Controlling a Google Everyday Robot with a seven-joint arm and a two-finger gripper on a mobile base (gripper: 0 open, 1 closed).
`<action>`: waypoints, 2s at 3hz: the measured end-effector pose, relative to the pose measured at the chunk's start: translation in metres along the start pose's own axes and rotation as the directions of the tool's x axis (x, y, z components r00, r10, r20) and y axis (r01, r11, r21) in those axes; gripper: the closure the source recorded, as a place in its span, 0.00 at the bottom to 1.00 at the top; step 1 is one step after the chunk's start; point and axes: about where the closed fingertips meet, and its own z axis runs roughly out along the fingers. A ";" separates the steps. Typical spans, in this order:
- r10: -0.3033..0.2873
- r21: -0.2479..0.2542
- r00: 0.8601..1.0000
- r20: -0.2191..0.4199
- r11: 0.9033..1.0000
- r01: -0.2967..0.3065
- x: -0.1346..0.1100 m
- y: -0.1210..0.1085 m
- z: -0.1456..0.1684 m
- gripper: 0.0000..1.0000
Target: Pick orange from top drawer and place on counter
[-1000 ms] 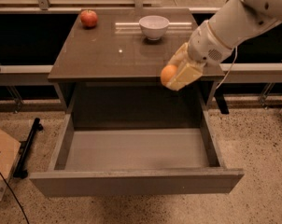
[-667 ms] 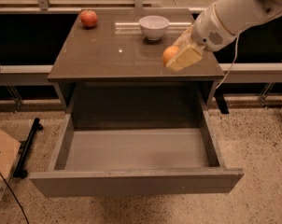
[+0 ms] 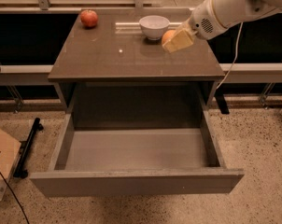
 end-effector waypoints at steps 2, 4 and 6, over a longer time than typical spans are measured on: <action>0.137 -0.029 0.990 0.013 0.990 -0.137 0.017 -0.051 0.058 1.00; 0.196 -0.025 0.980 -0.031 0.980 -0.197 0.036 -0.073 0.092 0.81; 0.215 -0.029 0.974 -0.076 0.976 -0.218 0.048 -0.073 0.110 0.27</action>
Offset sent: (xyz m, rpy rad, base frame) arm 0.0910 -0.0121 -0.0571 0.1056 0.1186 -0.1062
